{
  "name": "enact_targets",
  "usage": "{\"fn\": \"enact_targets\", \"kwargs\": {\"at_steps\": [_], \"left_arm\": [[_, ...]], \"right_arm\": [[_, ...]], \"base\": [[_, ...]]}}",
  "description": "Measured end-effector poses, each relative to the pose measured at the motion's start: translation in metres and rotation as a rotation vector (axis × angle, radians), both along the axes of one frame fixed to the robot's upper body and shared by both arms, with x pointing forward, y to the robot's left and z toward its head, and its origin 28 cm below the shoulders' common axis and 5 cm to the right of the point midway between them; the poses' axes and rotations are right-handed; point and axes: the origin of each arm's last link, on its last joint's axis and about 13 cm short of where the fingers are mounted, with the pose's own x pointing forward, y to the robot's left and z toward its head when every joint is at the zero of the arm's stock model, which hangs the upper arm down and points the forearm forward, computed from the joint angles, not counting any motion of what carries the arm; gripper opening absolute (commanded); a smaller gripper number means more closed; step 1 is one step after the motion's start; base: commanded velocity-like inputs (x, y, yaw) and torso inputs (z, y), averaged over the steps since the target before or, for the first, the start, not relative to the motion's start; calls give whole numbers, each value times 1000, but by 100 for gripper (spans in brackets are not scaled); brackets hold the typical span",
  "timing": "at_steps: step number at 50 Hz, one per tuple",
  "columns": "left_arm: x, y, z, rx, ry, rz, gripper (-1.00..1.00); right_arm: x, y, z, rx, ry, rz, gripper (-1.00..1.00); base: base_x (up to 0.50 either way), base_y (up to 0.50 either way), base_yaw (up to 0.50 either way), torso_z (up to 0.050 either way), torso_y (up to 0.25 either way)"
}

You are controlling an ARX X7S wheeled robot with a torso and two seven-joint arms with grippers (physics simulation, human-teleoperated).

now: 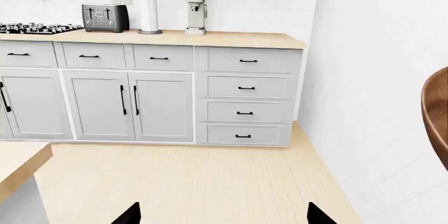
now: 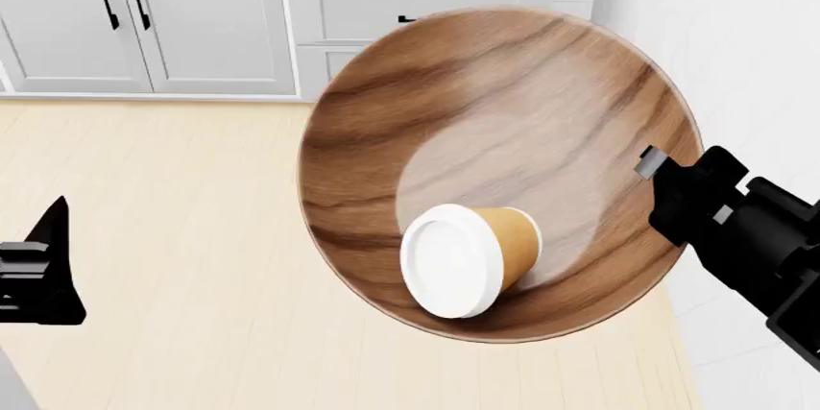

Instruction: Place the cup inside the bowl on the dining table and move the bowl to any counter.

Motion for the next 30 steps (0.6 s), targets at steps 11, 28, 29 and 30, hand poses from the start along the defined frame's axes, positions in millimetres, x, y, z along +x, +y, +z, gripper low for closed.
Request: {"fn": "enact_targets", "kwargs": {"at_steps": [11, 28, 29, 30], "left_arm": [[1, 0, 1, 0, -3, 0, 100], [1, 0, 5, 0, -11, 0, 100], [1, 0, 6, 0, -12, 0, 100], [1, 0, 6, 0, -12, 0, 100]], "right_arm": [[1, 1, -1, 1, 2, 3, -100], [3, 2, 0, 5, 0, 6, -100], [3, 2, 0, 5, -1, 6, -100], [3, 2, 0, 5, -1, 6, -100]], "base": [[500, 0, 0, 0, 2], [500, 0, 0, 1, 1], [500, 0, 0, 0, 10], [500, 0, 0, 0, 0]]}}
